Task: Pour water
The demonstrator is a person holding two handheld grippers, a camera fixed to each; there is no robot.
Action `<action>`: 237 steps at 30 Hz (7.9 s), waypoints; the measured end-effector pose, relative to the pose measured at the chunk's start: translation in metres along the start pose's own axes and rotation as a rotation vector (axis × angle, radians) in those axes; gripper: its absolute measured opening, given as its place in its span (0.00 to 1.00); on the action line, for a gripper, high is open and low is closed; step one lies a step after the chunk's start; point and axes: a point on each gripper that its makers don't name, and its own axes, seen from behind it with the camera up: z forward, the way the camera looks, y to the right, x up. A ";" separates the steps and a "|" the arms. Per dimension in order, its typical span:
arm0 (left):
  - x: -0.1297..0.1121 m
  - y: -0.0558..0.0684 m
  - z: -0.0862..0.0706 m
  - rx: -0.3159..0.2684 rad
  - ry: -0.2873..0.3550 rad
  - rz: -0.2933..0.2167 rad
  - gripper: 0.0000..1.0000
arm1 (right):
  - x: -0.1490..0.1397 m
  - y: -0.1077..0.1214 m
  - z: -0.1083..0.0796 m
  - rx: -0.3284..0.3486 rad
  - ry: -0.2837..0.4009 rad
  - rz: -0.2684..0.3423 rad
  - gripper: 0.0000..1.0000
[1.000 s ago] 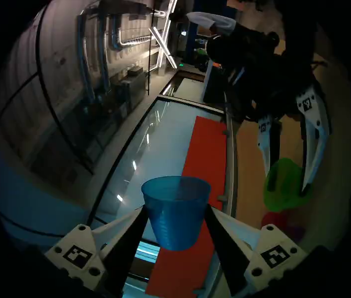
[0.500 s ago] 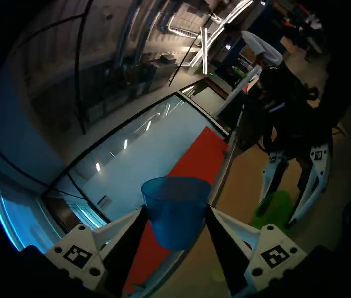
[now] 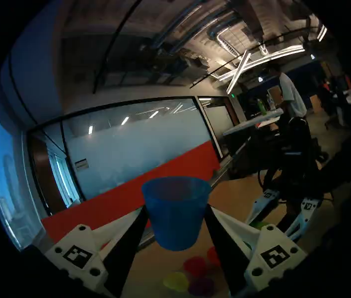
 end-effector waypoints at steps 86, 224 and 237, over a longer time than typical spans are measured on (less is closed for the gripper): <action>-0.152 0.006 -0.050 0.045 -0.215 -0.292 0.80 | -0.043 0.040 -0.041 -0.066 -0.191 0.001 0.90; -0.357 0.070 -0.135 -0.153 -0.826 -0.280 0.82 | -0.193 0.060 -0.044 -0.075 -0.516 0.087 0.91; -0.352 0.066 -0.135 -0.148 -0.814 -0.280 0.82 | -0.201 0.061 -0.046 -0.085 -0.529 0.086 0.91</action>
